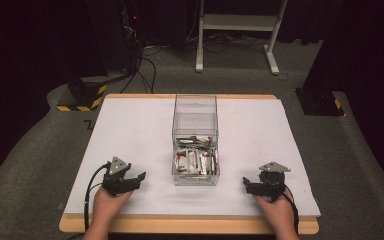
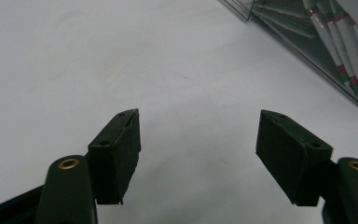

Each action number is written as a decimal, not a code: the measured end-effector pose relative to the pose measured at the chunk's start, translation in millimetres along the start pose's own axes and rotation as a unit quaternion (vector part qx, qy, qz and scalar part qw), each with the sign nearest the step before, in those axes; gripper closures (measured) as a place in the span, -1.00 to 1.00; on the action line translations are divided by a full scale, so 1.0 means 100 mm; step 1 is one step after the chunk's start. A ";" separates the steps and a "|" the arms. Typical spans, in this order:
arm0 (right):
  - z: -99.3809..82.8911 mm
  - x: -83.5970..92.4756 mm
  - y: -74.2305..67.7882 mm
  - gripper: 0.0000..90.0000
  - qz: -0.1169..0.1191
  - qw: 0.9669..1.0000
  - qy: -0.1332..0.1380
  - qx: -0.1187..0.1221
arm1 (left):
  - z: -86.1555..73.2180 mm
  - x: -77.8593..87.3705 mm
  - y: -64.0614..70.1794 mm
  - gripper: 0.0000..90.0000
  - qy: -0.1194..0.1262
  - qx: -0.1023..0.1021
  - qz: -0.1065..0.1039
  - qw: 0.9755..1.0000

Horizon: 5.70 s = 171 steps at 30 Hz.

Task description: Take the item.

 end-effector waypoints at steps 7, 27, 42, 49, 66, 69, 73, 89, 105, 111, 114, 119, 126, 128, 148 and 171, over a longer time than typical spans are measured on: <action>0.00 0.00 0.00 -0.79 0.000 1.000 -0.001 0.000 | 0.04 0.04 0.04 -0.31 0.017 0.004 -0.005 1.000; 0.00 0.00 0.00 -0.79 0.000 1.000 -0.001 0.000 | 0.23 0.19 0.15 -0.31 0.075 0.012 -0.031 0.997; 0.00 0.00 0.00 -0.79 0.000 1.000 0.000 0.000 | 0.36 0.25 0.30 -0.30 0.099 0.006 -0.052 0.994; 0.00 0.00 0.00 -0.79 0.000 1.000 0.000 0.000 | 0.43 0.28 0.37 -0.30 0.113 0.011 -0.062 0.992; 0.00 0.00 0.00 -0.79 0.000 1.000 -0.001 0.000 | 0.51 0.24 0.55 -0.28 0.115 0.009 -0.085 0.990; 0.00 0.00 0.00 -0.79 0.000 1.000 -0.001 0.000 | 0.53 0.23 0.60 -0.28 0.115 0.005 -0.088 0.989; 0.00 0.00 0.00 -0.79 0.000 1.000 -0.001 0.000 | 0.56 0.23 0.65 -0.27 0.117 0.000 -0.091 0.989; 0.00 0.00 0.00 -0.79 0.000 1.000 0.000 0.000 | 0.71 0.16 0.83 -0.26 0.121 -0.006 -0.101 0.988; 0.00 0.00 0.00 -0.79 -0.001 1.000 0.000 0.000 | 0.83 0.05 0.93 -0.20 0.122 -0.009 -0.108 0.987; 0.00 0.00 0.00 -0.79 -0.001 1.000 0.000 -0.001 | 0.86 -0.02 0.96 -0.14 0.118 -0.008 -0.107 0.987; 0.00 0.00 0.00 -0.79 -0.001 1.000 0.000 -0.001 | 0.88 -0.05 0.97 -0.10 0.115 -0.013 -0.105 0.988; 0.00 0.00 0.00 -0.79 0.000 1.000 0.000 0.000 | 0.92 -0.10 0.99 -0.06 0.110 -0.017 -0.100 0.989; 0.00 0.00 0.00 -0.79 0.000 1.000 0.000 0.000 | 0.96 -0.14 1.01 0.05 0.103 -0.025 -0.093 0.990; 0.00 0.00 0.00 -0.79 0.000 1.000 0.000 0.000 | 0.97 -0.16 1.02 0.08 0.100 -0.030 -0.088 0.991; 0.00 0.00 0.00 -0.79 0.000 1.000 0.000 0.000 | 0.94 -0.27 1.05 0.56 0.086 -0.060 -0.058 0.993; 0.00 0.00 0.00 -0.79 0.000 1.000 0.000 0.000 | 0.88 -0.26 1.05 0.96 0.106 -0.053 -0.045 0.992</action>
Point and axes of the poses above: each handheld gripper's, and its own axes: x roughly backward along the jaws, z roughly out of its top, y roughly to its right, the point moved 4 cm from there along -x, roughly forward along the jaws, and after that the axes turned 7 degrees about y, right-handed, at the moved point
